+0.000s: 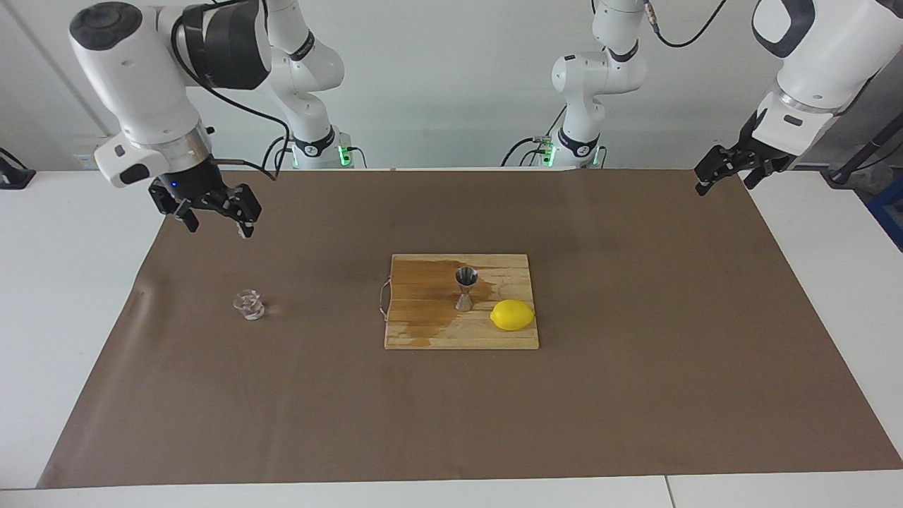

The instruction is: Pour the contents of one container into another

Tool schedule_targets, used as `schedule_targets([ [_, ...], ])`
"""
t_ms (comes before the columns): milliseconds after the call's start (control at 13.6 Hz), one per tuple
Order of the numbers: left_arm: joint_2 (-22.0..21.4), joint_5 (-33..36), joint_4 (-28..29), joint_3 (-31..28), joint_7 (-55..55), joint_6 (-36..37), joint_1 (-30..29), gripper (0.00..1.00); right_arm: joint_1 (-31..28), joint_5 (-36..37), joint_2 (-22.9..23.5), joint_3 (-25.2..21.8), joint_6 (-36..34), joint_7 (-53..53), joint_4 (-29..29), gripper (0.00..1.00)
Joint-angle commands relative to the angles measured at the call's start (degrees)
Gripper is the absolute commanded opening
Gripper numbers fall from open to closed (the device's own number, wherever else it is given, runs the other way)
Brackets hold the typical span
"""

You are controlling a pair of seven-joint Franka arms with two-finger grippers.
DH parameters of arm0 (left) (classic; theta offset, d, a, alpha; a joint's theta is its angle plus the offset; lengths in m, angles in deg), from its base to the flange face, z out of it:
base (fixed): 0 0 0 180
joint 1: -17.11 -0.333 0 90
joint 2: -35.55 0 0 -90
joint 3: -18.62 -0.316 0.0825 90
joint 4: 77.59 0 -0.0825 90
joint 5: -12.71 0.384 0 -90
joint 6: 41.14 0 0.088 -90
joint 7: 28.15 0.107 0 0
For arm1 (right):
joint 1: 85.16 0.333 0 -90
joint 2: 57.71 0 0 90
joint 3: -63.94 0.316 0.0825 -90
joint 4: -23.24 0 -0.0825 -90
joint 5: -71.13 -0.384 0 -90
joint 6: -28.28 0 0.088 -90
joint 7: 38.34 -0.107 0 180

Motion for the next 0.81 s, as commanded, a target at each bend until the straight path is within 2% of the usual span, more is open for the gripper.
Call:
schedule_targets([
  [0,-1.4,0.0,1.4,0.3,-0.1,0.1,-0.5,1.00,-2.6,-3.5,-4.6,0.3,-0.4,-0.3,4.5,1.00],
  [221,-1.4,0.0,1.4,0.3,-0.1,0.1,-0.5,1.00,-2.7,-3.7,-8.2,0.2,3.7,-0.4,10.7,1.00],
  [369,-1.4,0.0,1.4,0.3,-0.1,0.1,-0.5,1.00,-2.7,-3.5,-6.4,0.4,3.6,0.1,8.9,1.00],
  [590,-1.4,0.0,1.4,0.3,-0.1,0.1,-0.5,1.00,-2.2,-3.2,-3.4,0.8,1.0,0.7,2.7,1.00],
  [738,-1.4,0.0,1.4,0.3,-0.2,0.1,-0.5,1.00,-1.8,1.3,-3.3,1.4,-1.0,0.8,0.9,1.00],
])
